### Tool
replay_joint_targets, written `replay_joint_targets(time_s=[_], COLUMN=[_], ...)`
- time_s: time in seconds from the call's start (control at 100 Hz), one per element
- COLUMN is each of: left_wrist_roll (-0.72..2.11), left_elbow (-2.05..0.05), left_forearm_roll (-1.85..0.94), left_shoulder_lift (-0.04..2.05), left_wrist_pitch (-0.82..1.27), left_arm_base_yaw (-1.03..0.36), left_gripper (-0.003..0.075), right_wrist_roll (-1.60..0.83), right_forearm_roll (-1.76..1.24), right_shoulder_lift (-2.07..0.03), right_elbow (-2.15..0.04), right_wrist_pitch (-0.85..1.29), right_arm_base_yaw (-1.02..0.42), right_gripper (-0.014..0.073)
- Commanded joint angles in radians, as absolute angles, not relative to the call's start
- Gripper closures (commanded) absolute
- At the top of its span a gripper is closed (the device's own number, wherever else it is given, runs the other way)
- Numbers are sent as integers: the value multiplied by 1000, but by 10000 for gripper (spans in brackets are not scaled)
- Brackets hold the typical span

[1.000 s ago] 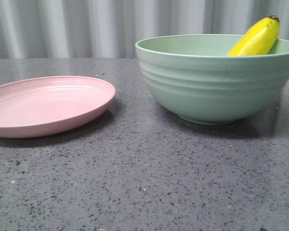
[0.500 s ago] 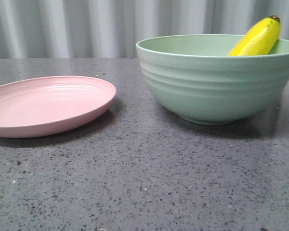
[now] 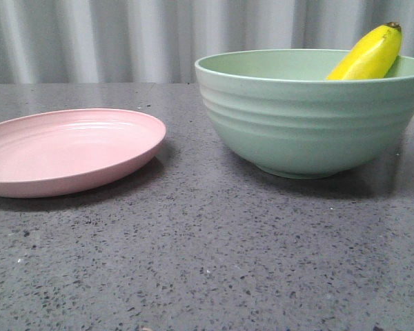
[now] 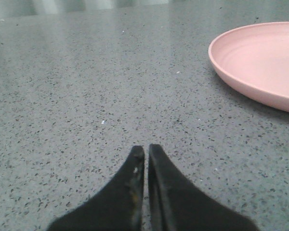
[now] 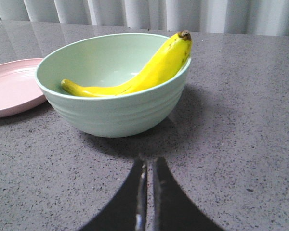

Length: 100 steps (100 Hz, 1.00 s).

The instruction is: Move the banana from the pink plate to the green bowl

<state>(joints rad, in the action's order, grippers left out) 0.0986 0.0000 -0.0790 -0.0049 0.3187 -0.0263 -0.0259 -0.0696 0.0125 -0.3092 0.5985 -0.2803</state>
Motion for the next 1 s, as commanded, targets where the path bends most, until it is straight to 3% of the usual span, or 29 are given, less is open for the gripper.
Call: replay_joint_targets(time_s=[0.0,0.28,0.4,0.62,0.99], left_wrist_roll=[87,87,87,87,87], left_elbow=[11,11,11,11,11], left_forearm_roll=[-81,-81,-81,-81,-81], left_shoulder_lift=[-32,-32,-32,-32,-32], left_wrist_pitch=[257,257,257,257,257], left_arm_base_yaw=[-24,-24,-24,-24,-24], left_gripper=[741,741,741,741,741], right_wrist_roll=[-34,-34,12,117,61], right_forearm_roll=[-59,9,70,155,108], right_shoulder_lift=[25,25,25,27,31], right_elbow=[-301,-57,32,31,31], right_wrist_pitch=[441,-178,-308,-150,201], right_arm_base_yaw=[-269,-107,-2,166,174], right_gripper=[665,665,665,665,665])
